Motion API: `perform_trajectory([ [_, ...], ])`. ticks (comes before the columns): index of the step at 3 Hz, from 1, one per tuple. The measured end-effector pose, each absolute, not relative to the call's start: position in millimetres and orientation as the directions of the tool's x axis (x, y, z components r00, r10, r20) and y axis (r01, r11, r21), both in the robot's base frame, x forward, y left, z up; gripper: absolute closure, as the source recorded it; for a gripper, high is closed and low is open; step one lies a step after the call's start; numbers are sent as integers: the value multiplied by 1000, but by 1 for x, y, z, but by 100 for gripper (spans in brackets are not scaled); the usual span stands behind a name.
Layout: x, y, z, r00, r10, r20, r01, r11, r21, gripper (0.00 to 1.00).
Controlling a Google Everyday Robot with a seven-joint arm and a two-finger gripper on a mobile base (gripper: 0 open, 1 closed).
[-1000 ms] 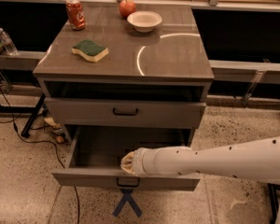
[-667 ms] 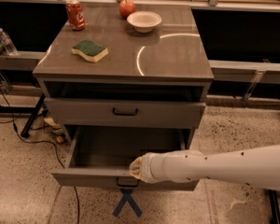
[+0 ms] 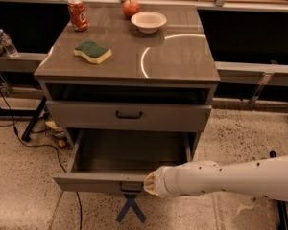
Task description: Close middle drawer
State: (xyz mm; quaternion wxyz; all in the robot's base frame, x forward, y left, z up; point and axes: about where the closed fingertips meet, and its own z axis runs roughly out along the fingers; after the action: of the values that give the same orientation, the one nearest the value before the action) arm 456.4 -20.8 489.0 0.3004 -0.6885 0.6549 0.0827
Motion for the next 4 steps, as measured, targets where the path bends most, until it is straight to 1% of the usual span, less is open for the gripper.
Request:
perform_trajectory([
  [2,461,-61,436,176,-894,-412,-930,-14,-367,100],
  [3,472,-65,416,196,-894,-403,-922,-29,-385,100],
  [4,473,-65,414,200,-893,-402,-922,-33,-386,100],
])
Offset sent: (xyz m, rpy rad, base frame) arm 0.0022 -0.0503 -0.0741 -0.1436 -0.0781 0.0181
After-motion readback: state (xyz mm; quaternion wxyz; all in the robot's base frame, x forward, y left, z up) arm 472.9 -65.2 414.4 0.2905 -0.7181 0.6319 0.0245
